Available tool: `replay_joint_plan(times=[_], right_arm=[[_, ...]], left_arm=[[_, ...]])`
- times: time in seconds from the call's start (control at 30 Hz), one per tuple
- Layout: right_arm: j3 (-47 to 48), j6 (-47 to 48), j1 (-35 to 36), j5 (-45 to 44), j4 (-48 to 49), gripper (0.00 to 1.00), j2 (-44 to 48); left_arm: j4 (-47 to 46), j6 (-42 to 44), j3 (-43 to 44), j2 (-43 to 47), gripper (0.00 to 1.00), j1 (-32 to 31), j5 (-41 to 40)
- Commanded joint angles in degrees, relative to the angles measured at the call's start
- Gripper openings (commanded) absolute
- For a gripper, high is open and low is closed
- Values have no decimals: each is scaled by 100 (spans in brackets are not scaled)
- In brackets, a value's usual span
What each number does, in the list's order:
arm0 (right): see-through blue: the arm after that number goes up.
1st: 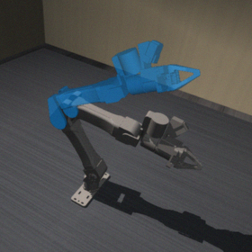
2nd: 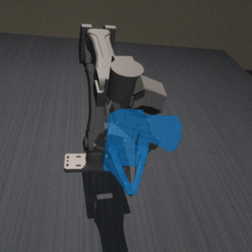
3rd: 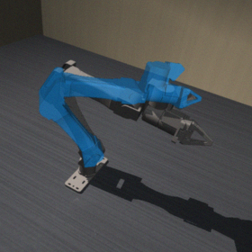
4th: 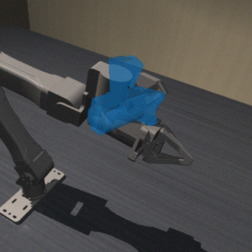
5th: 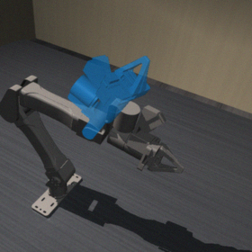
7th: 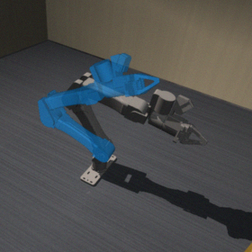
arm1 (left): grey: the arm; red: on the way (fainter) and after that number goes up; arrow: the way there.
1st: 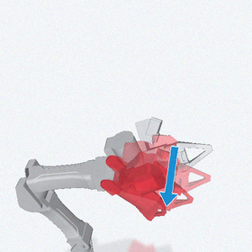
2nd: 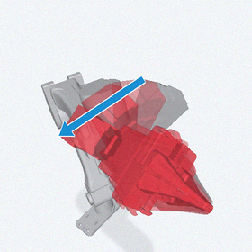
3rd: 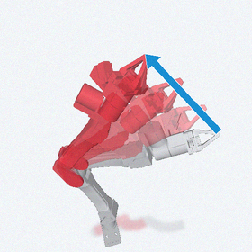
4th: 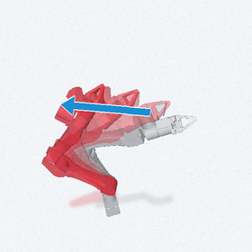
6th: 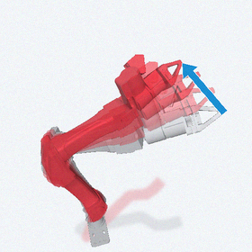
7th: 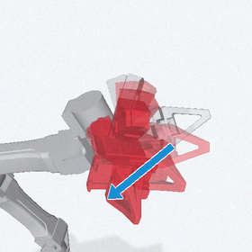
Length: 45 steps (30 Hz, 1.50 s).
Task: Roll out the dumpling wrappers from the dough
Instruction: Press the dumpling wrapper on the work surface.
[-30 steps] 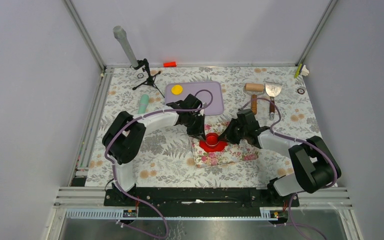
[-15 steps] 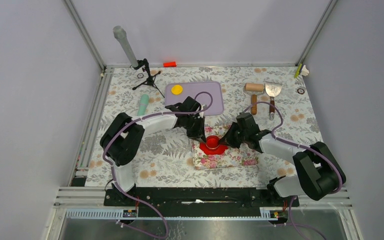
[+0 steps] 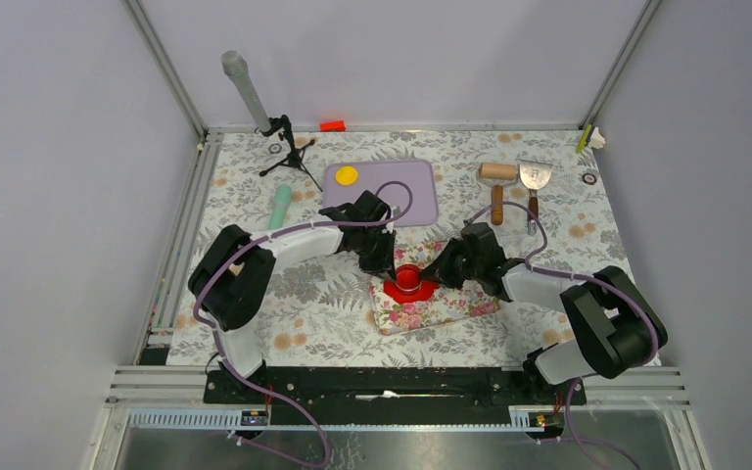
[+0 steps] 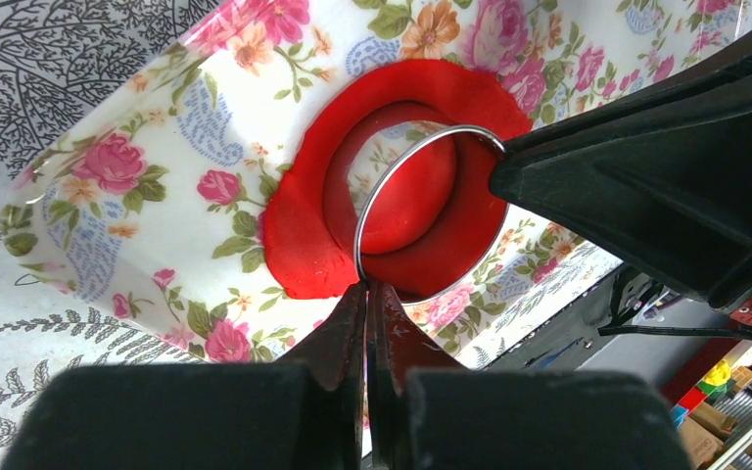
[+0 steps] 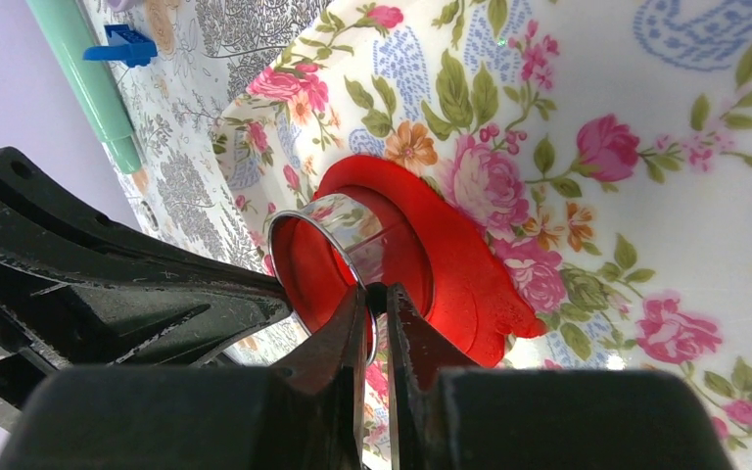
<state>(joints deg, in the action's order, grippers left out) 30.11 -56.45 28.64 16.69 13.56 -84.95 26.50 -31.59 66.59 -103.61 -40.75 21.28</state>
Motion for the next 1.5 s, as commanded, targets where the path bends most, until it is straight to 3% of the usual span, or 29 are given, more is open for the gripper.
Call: replay_joint_plan(times=[0.0, 0.43, 0.83, 1.27, 1.47], right_arm=[[-457, -82, 137, -566, -994, 0, -398], [-695, -86, 191, -499, -1320, 0, 179], [9, -88, 194, -807, -1494, 0, -118], [-428, -199, 369, -472, -1809, 0, 682], [-186, -260, 388, -695, -1655, 0, 415]], left_arm=[[223, 112, -180, -599, 0, -191, -643], [286, 162, 565, -1249, 0, -152, -702], [124, -26, 20, -948, 0, -528, 471], [417, 277, 995, -1776, 0, -182, 138], [461, 324, 593, -1503, 0, -276, 237]])
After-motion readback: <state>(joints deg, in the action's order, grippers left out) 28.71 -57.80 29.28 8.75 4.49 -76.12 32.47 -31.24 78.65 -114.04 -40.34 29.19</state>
